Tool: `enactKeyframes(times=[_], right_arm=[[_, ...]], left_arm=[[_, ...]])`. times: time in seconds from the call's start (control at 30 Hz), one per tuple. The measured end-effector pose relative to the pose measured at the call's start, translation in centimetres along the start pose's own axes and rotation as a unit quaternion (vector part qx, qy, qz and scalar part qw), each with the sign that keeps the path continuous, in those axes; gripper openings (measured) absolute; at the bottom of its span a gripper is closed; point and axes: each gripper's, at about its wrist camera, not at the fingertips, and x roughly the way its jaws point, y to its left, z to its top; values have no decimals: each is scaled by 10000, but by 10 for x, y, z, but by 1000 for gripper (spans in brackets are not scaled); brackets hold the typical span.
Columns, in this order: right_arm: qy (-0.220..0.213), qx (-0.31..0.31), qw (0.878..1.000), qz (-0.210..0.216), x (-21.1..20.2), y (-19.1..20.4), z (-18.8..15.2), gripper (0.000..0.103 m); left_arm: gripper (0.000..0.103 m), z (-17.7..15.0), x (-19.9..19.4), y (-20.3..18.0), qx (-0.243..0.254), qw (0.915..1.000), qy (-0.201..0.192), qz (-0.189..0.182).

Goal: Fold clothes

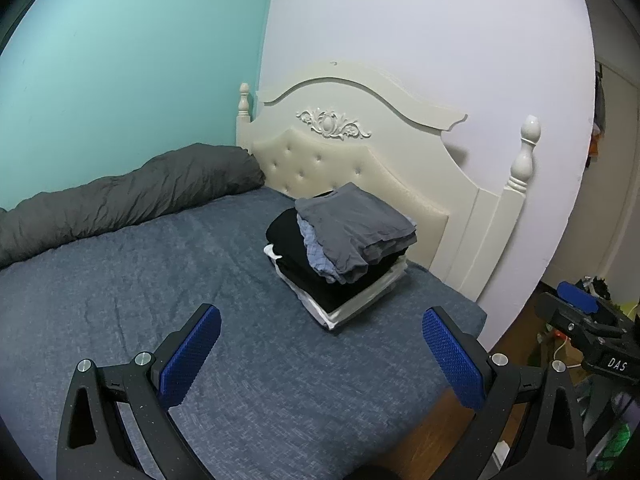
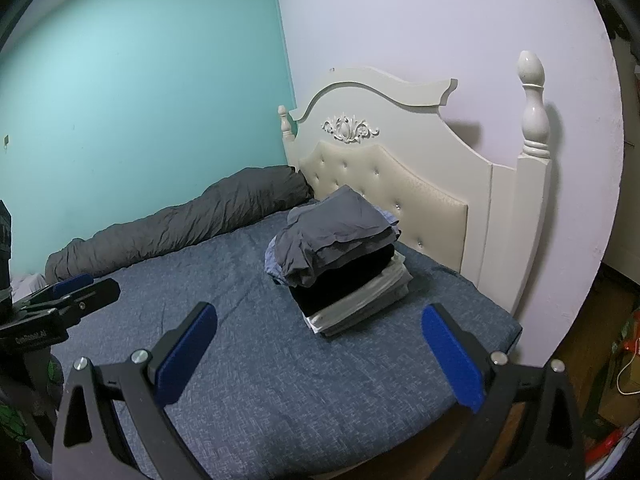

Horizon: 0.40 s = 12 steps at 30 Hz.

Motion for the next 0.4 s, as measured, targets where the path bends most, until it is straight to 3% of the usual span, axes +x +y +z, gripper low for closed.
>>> enactKeyframes(times=[0.4], right_arm=[[31,33,10000,-24,1,-1,-3,103]], left_arm=[[103,0,-4,-2,-12,10000,-81,8]])
